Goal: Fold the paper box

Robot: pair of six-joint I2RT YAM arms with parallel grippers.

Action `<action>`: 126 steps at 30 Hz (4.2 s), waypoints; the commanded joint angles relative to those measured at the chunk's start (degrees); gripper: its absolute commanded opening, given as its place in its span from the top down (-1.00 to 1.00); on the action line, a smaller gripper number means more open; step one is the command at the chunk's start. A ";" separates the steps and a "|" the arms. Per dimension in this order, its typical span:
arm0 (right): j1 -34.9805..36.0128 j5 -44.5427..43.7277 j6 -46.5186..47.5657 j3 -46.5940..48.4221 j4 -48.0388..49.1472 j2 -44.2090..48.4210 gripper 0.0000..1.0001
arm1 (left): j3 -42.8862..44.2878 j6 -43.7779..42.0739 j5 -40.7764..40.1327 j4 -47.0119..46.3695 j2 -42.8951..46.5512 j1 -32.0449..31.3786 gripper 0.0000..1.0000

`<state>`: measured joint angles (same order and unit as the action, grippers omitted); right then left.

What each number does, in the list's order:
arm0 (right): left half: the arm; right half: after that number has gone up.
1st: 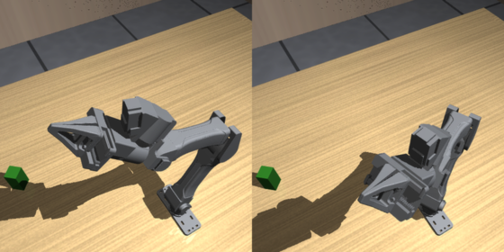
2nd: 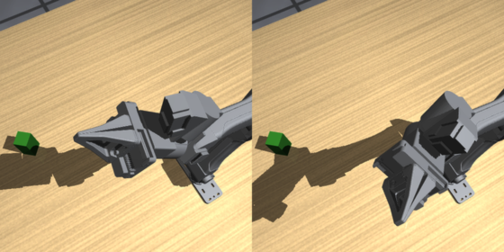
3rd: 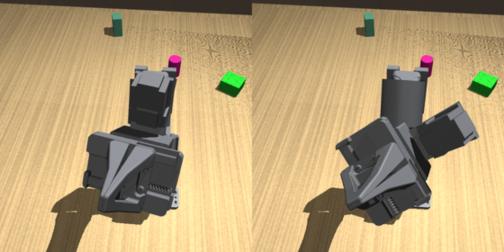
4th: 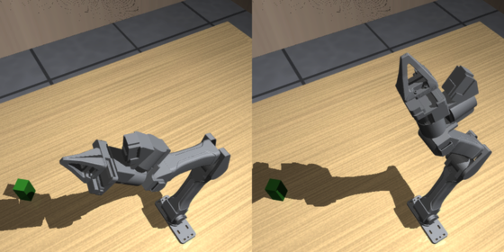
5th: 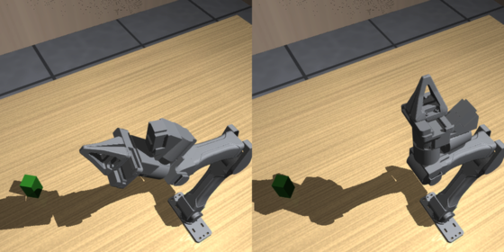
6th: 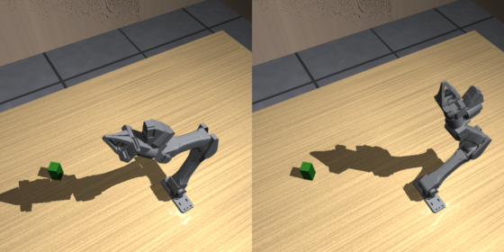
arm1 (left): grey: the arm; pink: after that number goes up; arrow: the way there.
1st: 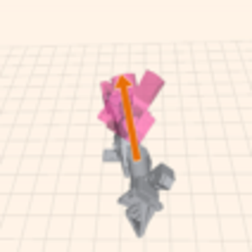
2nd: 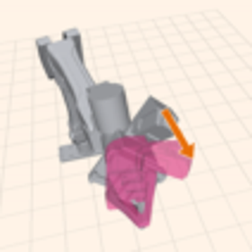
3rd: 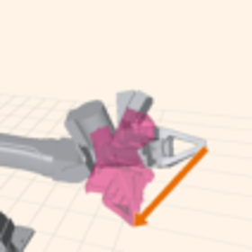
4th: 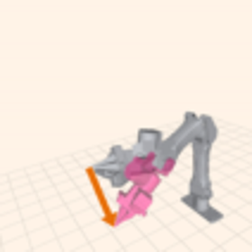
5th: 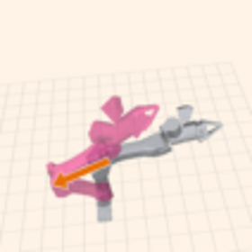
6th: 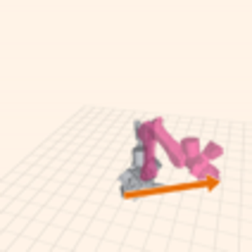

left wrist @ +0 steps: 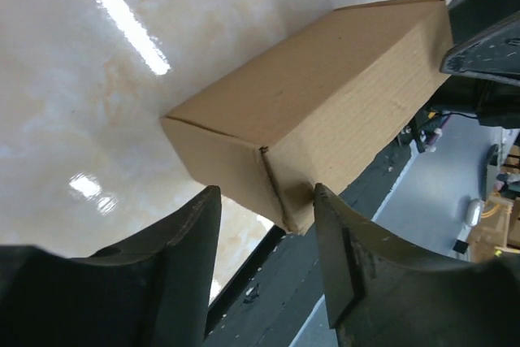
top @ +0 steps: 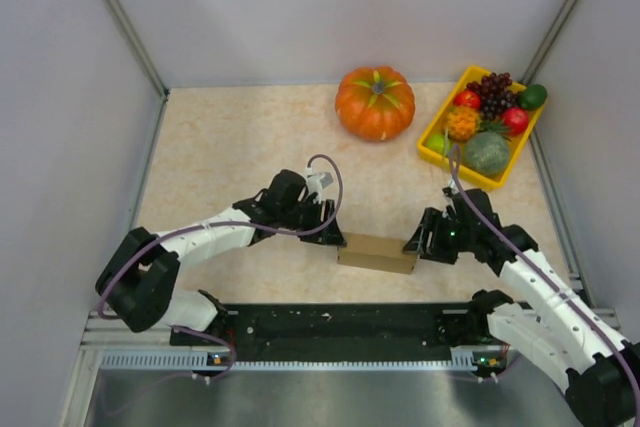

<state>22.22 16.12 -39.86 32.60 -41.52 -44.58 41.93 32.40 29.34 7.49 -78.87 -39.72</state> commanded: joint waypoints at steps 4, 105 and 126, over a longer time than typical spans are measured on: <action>-0.33 9.01 3.39 -2.45 14.17 1.07 0.10 | 2.98 0.73 6.86 -7.05 -2.16 -0.53 0.06; 17.95 -19.72 6.11 19.70 -1.46 25.50 -0.49 | 0.34 31.58 -64.06 52.45 -4.36 -6.41 0.31; 17.95 -20.07 5.93 16.62 -1.02 25.59 -0.50 | 23.07 34.15 -70.39 70.99 1.60 -18.89 -0.84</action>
<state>39.99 -3.79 -34.52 49.50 -44.99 -18.92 55.94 67.83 -39.88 71.50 -82.35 -57.30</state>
